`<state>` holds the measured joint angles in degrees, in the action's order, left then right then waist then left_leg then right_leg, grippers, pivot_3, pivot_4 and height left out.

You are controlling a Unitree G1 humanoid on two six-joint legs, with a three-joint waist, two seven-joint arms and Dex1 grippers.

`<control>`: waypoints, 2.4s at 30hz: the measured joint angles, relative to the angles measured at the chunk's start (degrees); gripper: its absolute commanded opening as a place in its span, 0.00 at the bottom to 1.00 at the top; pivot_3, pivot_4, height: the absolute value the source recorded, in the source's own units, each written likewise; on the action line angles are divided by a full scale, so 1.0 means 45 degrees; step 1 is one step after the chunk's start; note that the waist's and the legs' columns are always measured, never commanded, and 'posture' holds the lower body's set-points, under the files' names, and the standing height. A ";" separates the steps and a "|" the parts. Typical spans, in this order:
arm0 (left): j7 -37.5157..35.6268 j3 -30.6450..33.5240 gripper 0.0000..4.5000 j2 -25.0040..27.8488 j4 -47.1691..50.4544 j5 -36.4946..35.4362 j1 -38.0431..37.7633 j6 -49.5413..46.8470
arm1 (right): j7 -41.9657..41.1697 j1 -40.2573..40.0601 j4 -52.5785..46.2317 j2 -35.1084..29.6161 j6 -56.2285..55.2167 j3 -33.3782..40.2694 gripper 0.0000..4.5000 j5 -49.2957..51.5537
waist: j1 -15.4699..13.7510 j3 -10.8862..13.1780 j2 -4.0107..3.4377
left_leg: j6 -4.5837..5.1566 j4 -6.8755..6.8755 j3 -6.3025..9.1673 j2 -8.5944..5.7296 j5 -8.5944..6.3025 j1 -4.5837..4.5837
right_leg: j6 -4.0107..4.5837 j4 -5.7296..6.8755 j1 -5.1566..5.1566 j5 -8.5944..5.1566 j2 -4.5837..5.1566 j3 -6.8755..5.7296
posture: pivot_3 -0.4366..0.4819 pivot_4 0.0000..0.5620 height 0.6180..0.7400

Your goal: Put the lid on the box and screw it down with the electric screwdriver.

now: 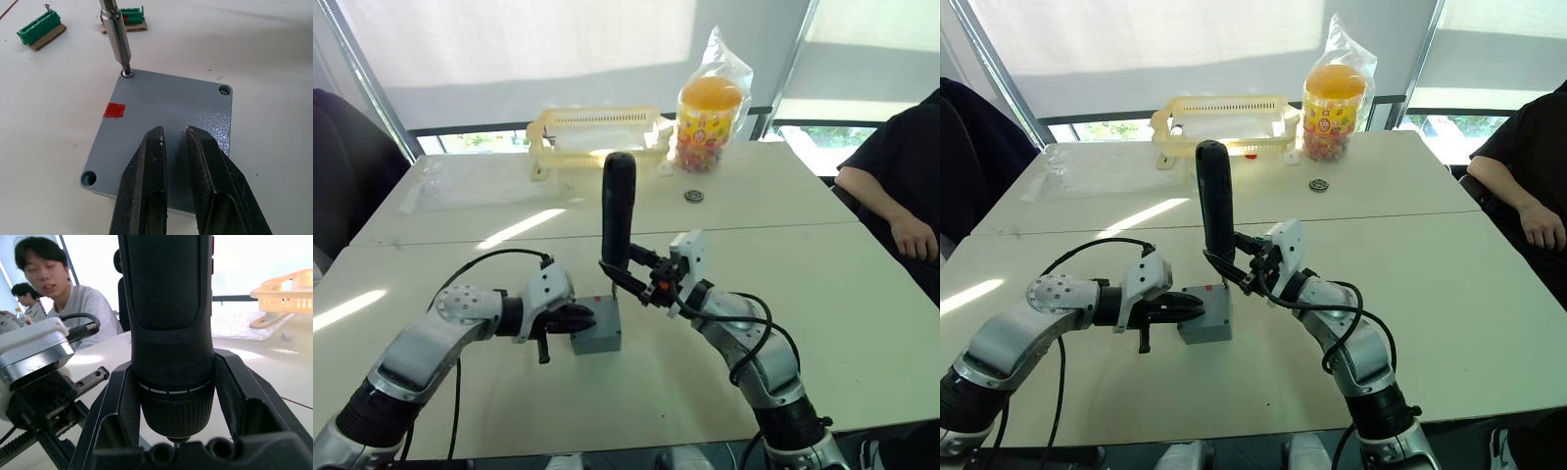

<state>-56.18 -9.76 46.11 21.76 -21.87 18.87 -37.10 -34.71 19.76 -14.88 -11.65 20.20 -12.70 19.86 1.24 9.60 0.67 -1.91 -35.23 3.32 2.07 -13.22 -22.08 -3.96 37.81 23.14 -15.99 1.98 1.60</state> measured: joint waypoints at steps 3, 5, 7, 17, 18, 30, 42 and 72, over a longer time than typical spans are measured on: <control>-0.0028 0.0000 0.15 0.0008 -0.0004 0.0000 0.0003 -0.0002 | -0.0358 0.0004 0.0053 -0.0051 -0.0158 -0.0025 0.39 -0.0055 | 0.0021 -0.0001 0.0000 | 0.0000 0.0004 0.0000 0.0023 0.0000 0.0003 | 0.0012 0.0000 -0.0001 -0.0008 -0.0022 0.0000 | 0.48 0.27 1.00; -0.0067 -0.0001 0.15 0.0015 -0.0044 0.0002 0.0021 0.0017 | -0.0508 0.0027 0.0098 -0.0055 -0.0246 -0.0077 0.39 -0.0142 | 0.0039 -0.0003 0.0000 | 0.0000 0.0008 -0.0001 0.0045 0.0000 0.0009 | 0.0024 0.0000 -0.0001 -0.0014 -0.0043 -0.0001 | 0.48 0.27 1.00; -0.0163 -0.0015 0.15 0.0047 -0.0165 0.0020 0.0123 0.0021 | -0.0687 0.0204 0.0276 -0.0115 -0.0389 -0.0234 0.39 -0.0300 | 0.0073 -0.0005 0.0000 | -0.0001 0.0016 -0.0003 0.0067 -0.0001 0.0028 | 0.0041 0.0001 -0.0010 -0.0022 -0.0069 0.0000 | 0.48 0.27 1.00; -0.0276 -0.0149 0.15 0.0131 -0.0576 0.0313 0.0350 0.0114 | -0.1034 0.0792 0.0712 -0.0316 -0.0431 -0.0806 0.39 -0.0816 | 0.0288 -0.0080 -0.0009 | 0.0047 0.0054 -0.0003 0.0099 -0.0033 0.0169 | 0.0109 -0.0001 -0.0130 -0.0109 -0.0092 -0.0011 | 0.48 0.27 1.00; -0.0276 -0.0163 0.15 0.0131 -0.0612 0.0368 0.0346 0.0134 | -0.1034 0.0838 0.0712 -0.0378 -0.0432 -0.0888 0.39 -0.0916 | 0.0284 -0.0108 -0.0016 | 0.0047 0.0053 -0.0004 0.0099 -0.0034 0.0175 | 0.0107 -0.0002 -0.0137 -0.0112 -0.0091 -0.0011 | 0.48 0.27 1.00; -0.0098 -0.0208 0.15 -0.0043 -0.0735 0.0744 -0.0139 0.0878 | -0.0928 0.0766 0.0705 -0.0264 0.0030 -0.0753 0.39 -0.0748 | 0.0262 -0.0274 -0.0067 | 0.0050 0.0078 0.0001 0.0103 -0.0040 0.0181 | 0.0091 -0.0047 -0.0158 -0.0132 -0.0078 -0.0019 | 0.48 0.27 1.00; 0.0367 0.0007 0.15 -0.0388 -0.0817 0.0853 -0.1015 0.1868 | -0.0719 0.0009 -0.0037 -0.0180 0.0799 -0.0139 0.39 0.0072 | 0.0298 -0.0308 -0.0108 | 0.0049 0.0227 -0.0010 0.0110 -0.0040 0.0227 | 0.0100 -0.0123 -0.0151 -0.0136 -0.0083 -0.0014 | 0.48 0.27 1.00; 0.0641 0.0779 0.15 -0.0397 -0.0284 0.0497 -0.2169 0.1724 | -0.0701 0.0797 0.0064 -0.0401 0.0727 -0.1371 0.39 -0.1128 | 0.0365 -0.0420 -0.0136 | -0.0083 0.0315 0.0024 0.0174 -0.0153 0.0383 | 0.0177 -0.0188 -0.0173 -0.0214 -0.0061 0.0019 | 0.48 0.27 1.00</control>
<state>-53.29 -6.26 44.32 20.48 -19.64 9.11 -29.34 -37.86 23.35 -14.59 -13.45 23.47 -18.86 14.78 2.88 7.71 0.06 -2.28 -33.81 3.43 2.85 -13.90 -20.36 -3.17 36.97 22.36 -16.95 1.70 1.68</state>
